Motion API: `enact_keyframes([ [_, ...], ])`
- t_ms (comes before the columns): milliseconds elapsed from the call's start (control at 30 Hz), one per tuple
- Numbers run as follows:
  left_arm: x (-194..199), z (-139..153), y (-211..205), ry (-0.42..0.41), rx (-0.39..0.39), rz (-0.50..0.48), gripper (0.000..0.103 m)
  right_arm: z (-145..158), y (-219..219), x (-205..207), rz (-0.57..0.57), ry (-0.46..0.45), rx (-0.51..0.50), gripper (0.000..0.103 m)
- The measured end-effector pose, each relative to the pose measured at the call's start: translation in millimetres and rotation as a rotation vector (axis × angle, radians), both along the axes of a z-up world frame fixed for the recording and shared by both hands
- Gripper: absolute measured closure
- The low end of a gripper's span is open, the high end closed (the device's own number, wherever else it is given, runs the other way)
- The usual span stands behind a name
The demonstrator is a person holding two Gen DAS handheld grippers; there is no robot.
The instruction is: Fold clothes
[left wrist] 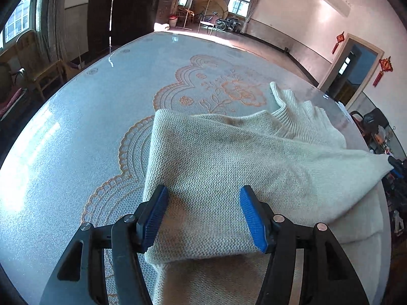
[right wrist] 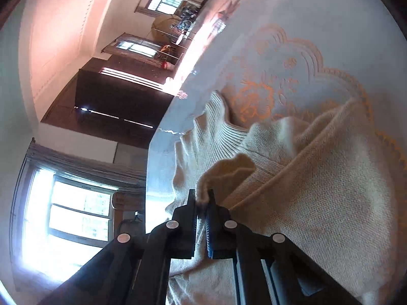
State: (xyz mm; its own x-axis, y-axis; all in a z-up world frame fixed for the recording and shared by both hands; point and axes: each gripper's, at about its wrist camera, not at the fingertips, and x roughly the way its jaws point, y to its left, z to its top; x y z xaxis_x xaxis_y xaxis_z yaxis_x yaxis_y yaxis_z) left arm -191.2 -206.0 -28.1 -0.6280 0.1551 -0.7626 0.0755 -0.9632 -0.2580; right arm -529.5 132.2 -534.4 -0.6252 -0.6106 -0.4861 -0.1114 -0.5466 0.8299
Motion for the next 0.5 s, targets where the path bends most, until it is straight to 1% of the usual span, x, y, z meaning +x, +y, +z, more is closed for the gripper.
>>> enact_keyframes([
  [33,0.2,-0.1,-1.4,-0.001,0.014,0.003,0.042,10.5,2.4,6.8,-0.002,0.026,0.037,0.098],
  [100,1.4,-1.8,-2.1,0.005,0.031,0.005,0.042,21.3,12.2,27.9,-0.024,0.043,0.112,0.098],
  [133,0.0,-1.6,0.4,0.007,0.023,0.001,0.041,17.4,21.0,41.0,-0.028,0.018,0.147,0.098],
  [200,-2.1,-0.1,5.2,0.001,0.007,-0.014,0.039,-3.1,27.1,47.0,-0.023,-0.063,0.213,0.098],
  [267,-3.3,2.4,9.8,-0.017,-0.007,-0.035,0.039,-17.1,36.7,59.3,0.002,-0.094,0.276,0.095],
  [300,-2.2,5.2,8.7,-0.025,0.009,-0.046,0.039,-24.0,41.6,65.5,0.014,-0.11,0.307,0.095],
  [333,1.9,10.0,3.6,-0.016,0.034,-0.048,0.039,-31.0,46.4,71.7,0.026,-0.126,0.339,0.097],
  [367,5.9,14.8,-1.5,-0.006,0.059,-0.05,0.039,-35.5,50.6,77.7,0.035,-0.139,0.372,0.089],
  [433,8.0,22.4,-13.1,0.025,0.074,-0.01,0.039,-13.3,49.2,82.0,-0.008,-0.11,0.474,0.079],
  [500,1.2,25.2,-19.8,0.038,0.093,0.017,0.039,12.3,44.0,82.0,-0.058,-0.058,0.582,0.079],
])
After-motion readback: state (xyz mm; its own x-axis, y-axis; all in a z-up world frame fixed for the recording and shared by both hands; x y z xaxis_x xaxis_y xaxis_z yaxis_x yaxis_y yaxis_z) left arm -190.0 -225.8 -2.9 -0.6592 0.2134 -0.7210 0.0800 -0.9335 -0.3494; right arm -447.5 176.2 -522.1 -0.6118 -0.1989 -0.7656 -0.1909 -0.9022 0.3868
